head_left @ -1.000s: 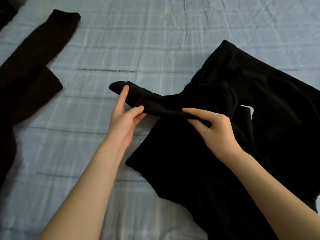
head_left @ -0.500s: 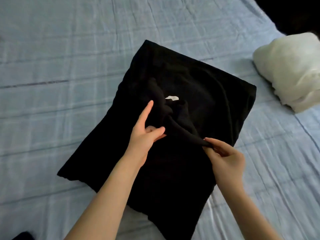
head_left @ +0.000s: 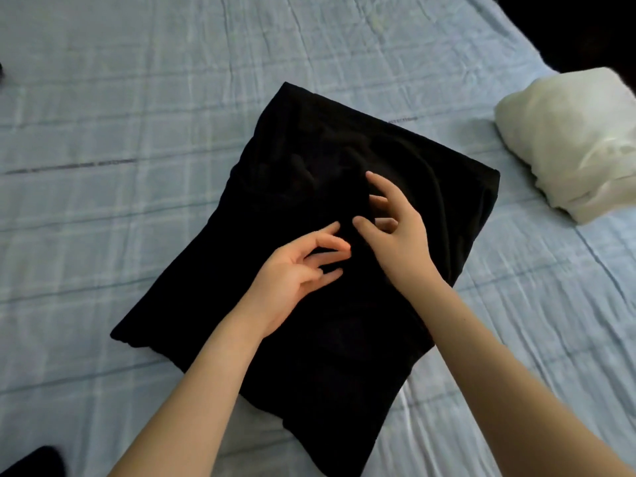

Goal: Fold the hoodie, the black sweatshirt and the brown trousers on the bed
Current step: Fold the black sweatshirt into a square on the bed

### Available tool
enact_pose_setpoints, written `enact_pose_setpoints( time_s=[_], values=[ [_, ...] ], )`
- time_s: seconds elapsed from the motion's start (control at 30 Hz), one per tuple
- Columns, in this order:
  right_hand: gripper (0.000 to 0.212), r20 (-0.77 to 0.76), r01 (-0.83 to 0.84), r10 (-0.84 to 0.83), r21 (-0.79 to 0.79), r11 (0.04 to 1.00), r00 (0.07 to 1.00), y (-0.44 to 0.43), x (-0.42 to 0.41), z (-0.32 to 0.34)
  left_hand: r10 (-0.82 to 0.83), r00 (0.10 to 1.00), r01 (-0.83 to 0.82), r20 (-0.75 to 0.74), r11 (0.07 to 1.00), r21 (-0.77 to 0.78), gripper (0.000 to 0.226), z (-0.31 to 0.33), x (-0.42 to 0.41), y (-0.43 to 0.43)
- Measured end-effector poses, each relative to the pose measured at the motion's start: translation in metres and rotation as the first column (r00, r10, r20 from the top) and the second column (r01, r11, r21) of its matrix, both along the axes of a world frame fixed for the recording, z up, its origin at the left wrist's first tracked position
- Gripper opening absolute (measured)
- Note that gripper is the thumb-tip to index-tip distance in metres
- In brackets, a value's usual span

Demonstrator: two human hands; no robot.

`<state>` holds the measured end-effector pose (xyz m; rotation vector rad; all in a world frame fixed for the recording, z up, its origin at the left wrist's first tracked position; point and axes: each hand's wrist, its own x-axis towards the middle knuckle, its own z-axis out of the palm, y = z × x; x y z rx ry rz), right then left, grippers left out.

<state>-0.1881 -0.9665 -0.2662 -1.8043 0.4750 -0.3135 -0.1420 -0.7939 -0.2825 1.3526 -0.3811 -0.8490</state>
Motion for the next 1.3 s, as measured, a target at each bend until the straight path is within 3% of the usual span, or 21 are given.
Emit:
enact_pose_setpoints(
  time_s=[0.07, 0.13, 0.2, 0.27, 0.33, 0.4, 0.53, 0.6, 0.7, 0.77, 0.83, 0.9, 1.03, 1.3],
  values=[
    [0.055, 0.031, 0.067, -0.065, -0.071, 0.995, 0.997, -0.006, 0.004, -0.006, 0.16, 0.976, -0.177, 0.145, 0.978, 0.108, 0.05, -0.005, -0.001, 0.017],
    [0.054, 0.102, 0.139, -0.134, -0.041, 0.989, 0.986, -0.023, 0.007, -0.004, 0.224, 0.838, -0.399, 0.498, 0.873, 0.28, 0.045, -0.016, 0.003, 0.037],
    [0.056, 0.174, 0.276, -0.262, -0.062, 0.959, 0.949, -0.052, 0.009, 0.001, -0.038, 0.694, -0.44, 0.719, 0.769, 0.464, 0.04, -0.027, 0.009, 0.054],
    [0.058, 0.168, 0.449, -0.439, -0.03, 0.893, 0.883, -0.091, 0.008, 0.0, -0.41, 0.617, -0.368, 0.671, 0.603, 0.708, 0.051, -0.039, 0.01, 0.064],
    [0.064, -0.023, 0.52, -0.532, -0.173, 0.836, 0.847, -0.122, -0.002, -0.007, -0.558, 0.567, -0.381, 0.605, 0.474, 0.794, 0.058, -0.047, 0.005, 0.064],
    [0.075, -0.219, 0.402, -0.532, -0.444, 0.801, 0.818, -0.133, -0.013, -0.018, -0.489, 0.552, -0.453, 0.675, 0.504, 0.735, 0.056, -0.039, 0.004, 0.052],
    [0.061, -0.211, -0.008, -0.207, -0.717, 0.697, 0.955, -0.105, -0.014, -0.045, -0.41, 0.344, -0.515, 0.845, 0.67, 0.535, 0.052, -0.025, 0.036, 0.0],
    [0.056, -0.355, -0.197, -0.127, -0.744, 0.639, 0.926, -0.095, -0.011, -0.062, -0.443, 0.356, -0.496, 0.823, 0.657, 0.568, 0.053, -0.022, 0.061, -0.029],
    [0.057, -0.533, -0.357, -0.132, -0.711, 0.606, 0.836, -0.091, -0.012, -0.083, -0.575, 0.395, -0.488, 0.716, 0.529, 0.694, 0.052, -0.042, 0.08, -0.052],
    [0.058, -0.512, -0.354, -0.127, -0.731, 0.583, 0.849, -0.093, -0.012, -0.086, -0.542, 0.4, -0.511, 0.739, 0.537, 0.671, 0.048, -0.053, 0.082, -0.052],
    [0.059, -0.426, -0.295, -0.14, -0.794, 0.531, 0.894, -0.098, -0.011, -0.085, -0.393, 0.403, -0.588, 0.827, 0.581, 0.563, 0.043, -0.057, 0.083, -0.047],
    [0.061, -0.423, -0.291, -0.148, -0.799, 0.527, 0.894, -0.109, -0.012, -0.089, -0.32, 0.411, -0.661, 0.854, 0.54, 0.52, 0.045, -0.067, 0.09, -0.042],
    [0.062, -0.438, -0.293, -0.156, -0.787, 0.542, 0.886, -0.119, -0.02, -0.115, -0.468, 0.434, -0.633, 0.77, 0.45, 0.63, 0.055, -0.093, 0.09, -0.039],
    [0.062, -0.406, -0.25, -0.17, -0.789, 0.562, 0.898, -0.121, -0.017, -0.121, -0.522, 0.473, -0.583, 0.71, 0.418, 0.696, 0.055, -0.091, 0.093, -0.041]
  ],
)
